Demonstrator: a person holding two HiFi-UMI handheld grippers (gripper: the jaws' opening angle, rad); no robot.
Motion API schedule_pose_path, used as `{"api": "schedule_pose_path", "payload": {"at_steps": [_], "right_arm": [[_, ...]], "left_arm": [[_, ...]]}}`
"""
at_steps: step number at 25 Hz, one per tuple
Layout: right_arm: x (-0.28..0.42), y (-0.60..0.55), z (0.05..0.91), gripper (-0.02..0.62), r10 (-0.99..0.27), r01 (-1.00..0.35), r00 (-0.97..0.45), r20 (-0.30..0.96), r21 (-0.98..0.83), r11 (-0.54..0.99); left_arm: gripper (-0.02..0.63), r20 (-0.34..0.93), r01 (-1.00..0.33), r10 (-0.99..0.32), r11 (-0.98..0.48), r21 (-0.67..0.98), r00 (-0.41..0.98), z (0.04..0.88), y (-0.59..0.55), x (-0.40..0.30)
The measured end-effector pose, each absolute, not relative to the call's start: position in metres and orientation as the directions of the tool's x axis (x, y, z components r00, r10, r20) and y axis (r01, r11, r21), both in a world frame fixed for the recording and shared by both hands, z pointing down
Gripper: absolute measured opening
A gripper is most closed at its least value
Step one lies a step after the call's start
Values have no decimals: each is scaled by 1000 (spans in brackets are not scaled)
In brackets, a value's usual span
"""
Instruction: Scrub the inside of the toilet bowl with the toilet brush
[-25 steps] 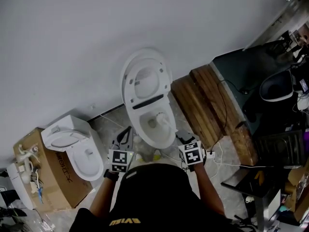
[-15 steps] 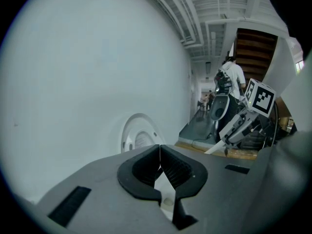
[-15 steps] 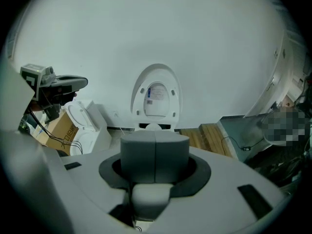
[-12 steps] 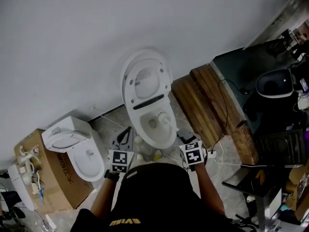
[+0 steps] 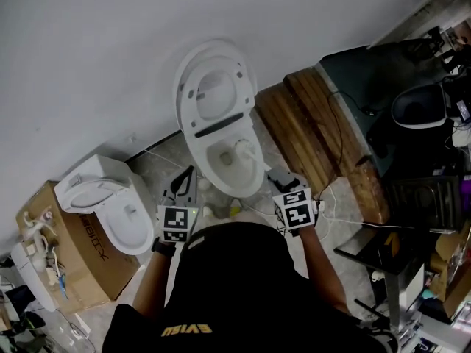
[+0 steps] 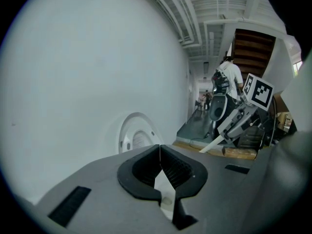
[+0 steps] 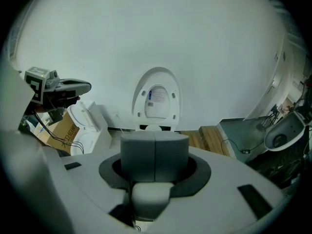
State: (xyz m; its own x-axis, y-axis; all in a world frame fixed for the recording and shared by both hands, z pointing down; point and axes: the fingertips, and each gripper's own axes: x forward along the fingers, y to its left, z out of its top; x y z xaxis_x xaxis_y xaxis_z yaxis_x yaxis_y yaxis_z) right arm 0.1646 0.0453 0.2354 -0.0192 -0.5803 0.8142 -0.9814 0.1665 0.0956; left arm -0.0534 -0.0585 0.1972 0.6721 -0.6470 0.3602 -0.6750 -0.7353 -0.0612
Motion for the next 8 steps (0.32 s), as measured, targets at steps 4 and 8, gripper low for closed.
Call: {"api": "schedule_pose_path", "payload": {"at_steps": [4, 8], "right_arm": [[163, 51, 231, 161, -592, -978, -23, 805, 105, 181], [160, 40, 224, 161, -636, -973, -34, 771, 121, 198]], "left_arm": [[18, 375, -666, -632, -744, -50, 678, 203, -48, -53], [18, 376, -676, -649, -733, -76, 661, 206, -52, -68]]}}
